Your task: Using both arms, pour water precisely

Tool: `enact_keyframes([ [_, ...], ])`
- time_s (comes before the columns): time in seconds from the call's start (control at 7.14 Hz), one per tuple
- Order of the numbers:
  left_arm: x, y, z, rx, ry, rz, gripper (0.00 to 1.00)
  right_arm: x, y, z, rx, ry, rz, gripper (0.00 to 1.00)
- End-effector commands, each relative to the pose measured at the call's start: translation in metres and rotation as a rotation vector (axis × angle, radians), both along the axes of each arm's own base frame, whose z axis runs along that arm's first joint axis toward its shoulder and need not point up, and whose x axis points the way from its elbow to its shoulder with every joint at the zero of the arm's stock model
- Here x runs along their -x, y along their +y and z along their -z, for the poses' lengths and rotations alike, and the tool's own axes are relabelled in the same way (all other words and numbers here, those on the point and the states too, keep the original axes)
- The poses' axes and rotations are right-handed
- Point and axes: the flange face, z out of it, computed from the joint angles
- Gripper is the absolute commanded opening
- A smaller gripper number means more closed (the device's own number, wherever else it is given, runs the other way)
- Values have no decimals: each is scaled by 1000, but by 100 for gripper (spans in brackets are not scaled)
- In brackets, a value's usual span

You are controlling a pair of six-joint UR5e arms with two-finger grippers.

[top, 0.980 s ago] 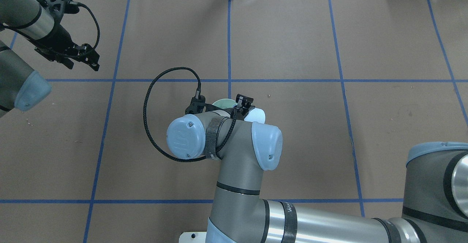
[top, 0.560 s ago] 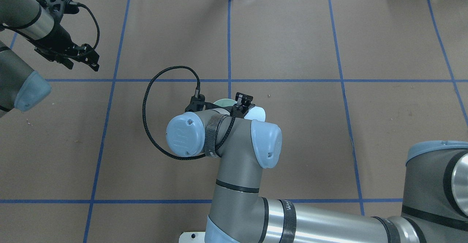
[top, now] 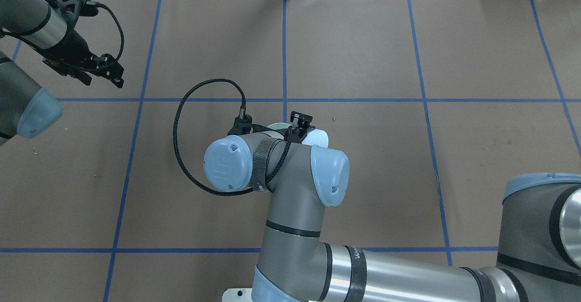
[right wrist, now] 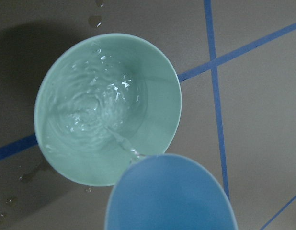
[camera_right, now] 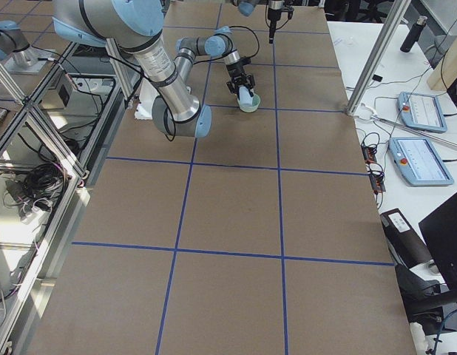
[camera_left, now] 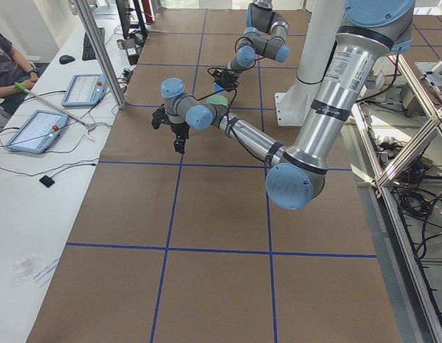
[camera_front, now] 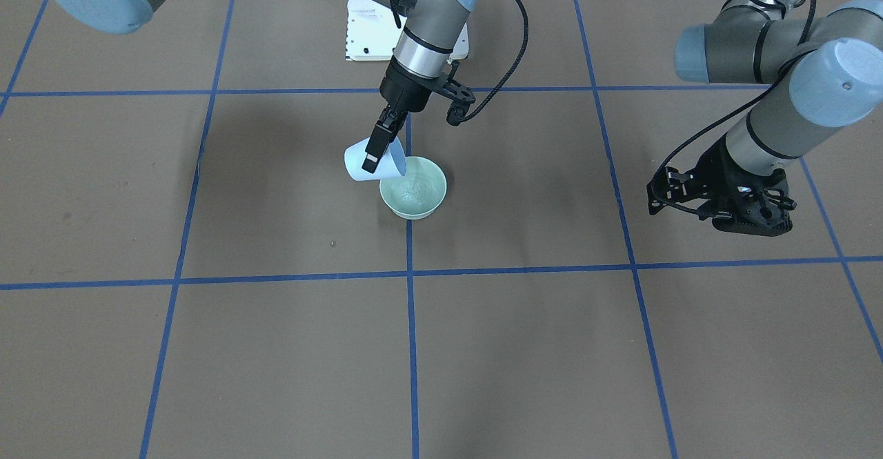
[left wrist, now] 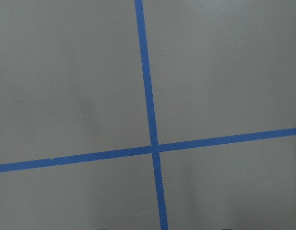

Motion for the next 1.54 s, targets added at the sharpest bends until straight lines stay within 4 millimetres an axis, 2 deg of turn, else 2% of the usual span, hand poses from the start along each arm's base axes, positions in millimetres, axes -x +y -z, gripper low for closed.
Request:
enact_keyframes([
  [0.0, 0, 0, 1, -1, 1, 0, 84, 0, -3, 2, 54, -142, -97, 0],
  [0.14, 0, 0, 1, -1, 1, 0, 84, -19, -12, 16, 86, -228, -148, 0],
  [0.28, 0, 0, 2, -3, 2, 0, 84, -53, -12, -1, 173, -308, -218, 0],
  [0.7, 0, 0, 2, -4, 2, 0, 84, -134, -30, -26, 210, -483, -253, 0],
  [0.98, -2, 1, 3, -5, 3, -3, 84, -206, -29, -60, 246, -518, -280, 0],
  [1.12, -2, 0, 4, -4, 4, -1, 84, -238, -19, -77, 265, -525, -296, 0],
  [1.26, -2, 0, 4, -5, 4, -2, 84, -257, -21, -87, 303, -576, -359, 0],
  [1.4, -2, 0, 6, -6, 6, 0, 84, -275, -23, -113, 331, -622, -420, 0],
])
